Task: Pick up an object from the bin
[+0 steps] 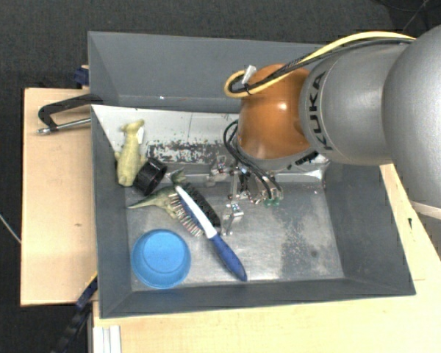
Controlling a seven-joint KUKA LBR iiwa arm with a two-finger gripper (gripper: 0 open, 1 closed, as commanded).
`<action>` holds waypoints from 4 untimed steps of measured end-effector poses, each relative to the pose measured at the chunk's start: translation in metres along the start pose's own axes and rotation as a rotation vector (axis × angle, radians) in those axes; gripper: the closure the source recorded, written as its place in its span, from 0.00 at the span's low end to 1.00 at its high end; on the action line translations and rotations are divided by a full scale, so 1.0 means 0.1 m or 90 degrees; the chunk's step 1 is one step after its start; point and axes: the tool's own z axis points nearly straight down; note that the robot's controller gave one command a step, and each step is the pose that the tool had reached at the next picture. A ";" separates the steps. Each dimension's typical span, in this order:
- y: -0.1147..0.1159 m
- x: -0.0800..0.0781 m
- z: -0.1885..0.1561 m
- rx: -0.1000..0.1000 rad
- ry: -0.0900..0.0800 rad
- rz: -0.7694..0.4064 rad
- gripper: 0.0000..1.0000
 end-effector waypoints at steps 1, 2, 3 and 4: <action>0.41 -0.03 -0.04 0.004 0.002 -0.215 0.00; 0.55 -0.05 -0.01 0.010 -0.004 -0.330 0.00; 0.74 0.02 0.02 0.000 0.002 -0.421 0.00; 0.72 0.48 -0.05 0.003 -0.006 -0.740 0.00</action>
Offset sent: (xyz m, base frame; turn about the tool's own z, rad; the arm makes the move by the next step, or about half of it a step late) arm -0.0053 0.0431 0.0021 -0.3373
